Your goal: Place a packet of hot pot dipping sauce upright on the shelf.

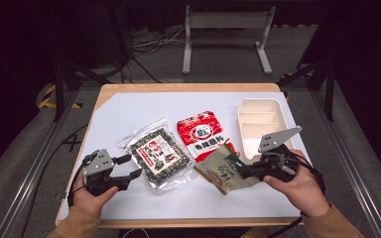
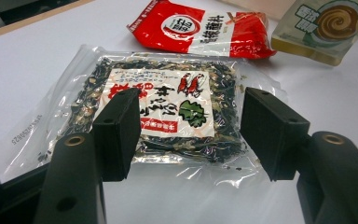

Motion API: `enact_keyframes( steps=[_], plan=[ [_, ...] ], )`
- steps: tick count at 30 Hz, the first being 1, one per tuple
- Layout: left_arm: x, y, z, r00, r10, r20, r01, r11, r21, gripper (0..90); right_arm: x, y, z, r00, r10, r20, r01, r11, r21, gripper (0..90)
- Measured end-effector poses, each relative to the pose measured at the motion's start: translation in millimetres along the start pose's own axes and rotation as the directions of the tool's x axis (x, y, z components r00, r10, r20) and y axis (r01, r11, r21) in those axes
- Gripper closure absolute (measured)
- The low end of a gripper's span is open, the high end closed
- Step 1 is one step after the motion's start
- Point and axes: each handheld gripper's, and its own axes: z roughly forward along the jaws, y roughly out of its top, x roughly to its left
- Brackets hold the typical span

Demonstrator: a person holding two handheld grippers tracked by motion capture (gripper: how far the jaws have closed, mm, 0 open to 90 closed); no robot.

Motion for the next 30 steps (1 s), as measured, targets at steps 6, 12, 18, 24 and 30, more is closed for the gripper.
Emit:
enact_keyframes(
  steps=[6, 12, 18, 24, 30],
  plan=[
    [1.3, -0.4, -0.2, 1.0000, -0.005, -0.004, 0.005, 1.0000, 0.002, 38.8, -2.7, 6.3, -6.6, 0.9996, -0.011, 0.026, 0.011, 1.000, 0.022, 90.0],
    [1.6, -0.9, 0.1, 0.9999, -0.011, -0.007, 0.011, 0.9999, 0.008, 39.3, -3.3, 13.1, -14.0, 0.9986, -0.027, 0.046, 0.025, 0.998, 0.050, 90.0],
    [2.1, -1.1, -0.1, 0.9999, -0.014, -0.010, 0.014, 0.9998, 0.015, 39.4, -5.2, 19.1, -21.9, 0.9973, -0.047, 0.057, 0.042, 0.995, 0.088, 90.0],
    [2.8, -1.7, 0.4, 0.9996, -0.024, -0.013, 0.025, 0.9995, 0.019, 39.4, -8.5, 29.2, -32.3, 0.9954, -0.070, 0.065, 0.061, 0.991, 0.123, 90.0],
    [4.5, -2.2, -0.3, 0.9995, -0.027, -0.015, 0.027, 0.9995, 0.016, 39.3, -9.9, 36.6, -40.0, 0.9925, -0.096, 0.075, 0.085, 0.986, 0.141, 90.0]
  ],
)
